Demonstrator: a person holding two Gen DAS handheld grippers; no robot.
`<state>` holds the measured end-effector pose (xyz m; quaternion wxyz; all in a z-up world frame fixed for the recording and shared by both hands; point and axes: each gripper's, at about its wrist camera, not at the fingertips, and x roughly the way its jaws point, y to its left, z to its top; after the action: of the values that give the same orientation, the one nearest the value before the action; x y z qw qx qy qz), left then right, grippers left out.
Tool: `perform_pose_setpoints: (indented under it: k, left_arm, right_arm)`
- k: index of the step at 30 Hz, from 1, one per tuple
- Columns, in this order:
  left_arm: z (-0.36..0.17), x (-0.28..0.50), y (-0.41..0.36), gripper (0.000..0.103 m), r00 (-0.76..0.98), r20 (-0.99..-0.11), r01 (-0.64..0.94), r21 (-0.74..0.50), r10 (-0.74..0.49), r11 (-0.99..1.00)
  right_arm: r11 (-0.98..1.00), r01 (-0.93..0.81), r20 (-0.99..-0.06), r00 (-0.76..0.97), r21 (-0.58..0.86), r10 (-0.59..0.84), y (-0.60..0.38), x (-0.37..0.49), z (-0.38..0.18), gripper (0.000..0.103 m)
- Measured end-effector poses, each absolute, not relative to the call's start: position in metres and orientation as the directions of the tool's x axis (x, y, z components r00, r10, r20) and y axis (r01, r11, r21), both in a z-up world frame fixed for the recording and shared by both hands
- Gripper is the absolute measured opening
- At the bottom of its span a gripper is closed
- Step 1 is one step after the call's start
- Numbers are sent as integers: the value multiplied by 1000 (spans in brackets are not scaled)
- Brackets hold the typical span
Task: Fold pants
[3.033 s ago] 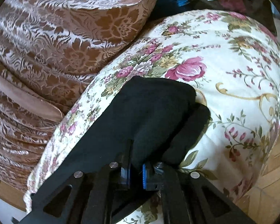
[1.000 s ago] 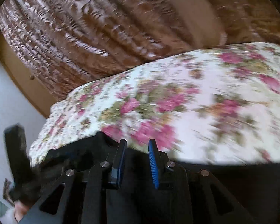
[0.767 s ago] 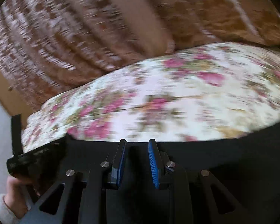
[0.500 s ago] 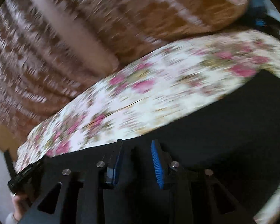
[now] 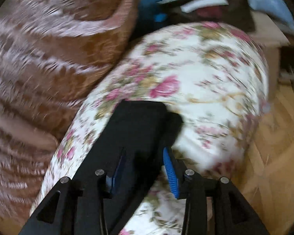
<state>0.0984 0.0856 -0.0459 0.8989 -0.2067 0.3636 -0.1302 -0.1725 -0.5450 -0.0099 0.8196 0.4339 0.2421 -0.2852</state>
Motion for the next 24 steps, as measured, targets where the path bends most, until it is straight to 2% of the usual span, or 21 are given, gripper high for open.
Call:
perform_pose_setpoints:
  k: [1,4,6,12,14,16,18,24]
  left_arm:
    - [-45,95,88,64,699,-603,89,-461,-386,883]
    - [-45,91,95,64,693,-608,105,-447,-387,889]
    - [-43,88,101,64,700,-612,99,-428,-369,898]
    - [-42,75,127,69,746,-598,56,-384,-294,922]
    - [-49,74,140,69,744,-594,32,-426,-306,904]
    - [-53,74,147,69,746,-576,29,-471,-333,881]
    - [-53,73,146,69,749,-575,29,-466,-328,884]
    - [-53,70,140,73,748,-582,39,-441,-319,897]
  right_arm:
    - [440,678,-647,722,588,-248,-549,-174,-15,48]
    - [411,669,-649,731,620,-210,-558,-173,-28,49]
    - [400,650,-621,752,646,-220,-560,-173,-30,51]
    - [405,634,-596,769,659,-232,-568,-156,-32,51]
    - [397,646,-606,759,652,-238,-569,-151,-33,47]
    - [394,651,-613,754,649,-236,-568,-148,-34,30]
    - [404,638,-601,765,656,-231,-566,-146,-32,23]
    - [457,588,-540,805,668,-245,-548,-148,-4,20]
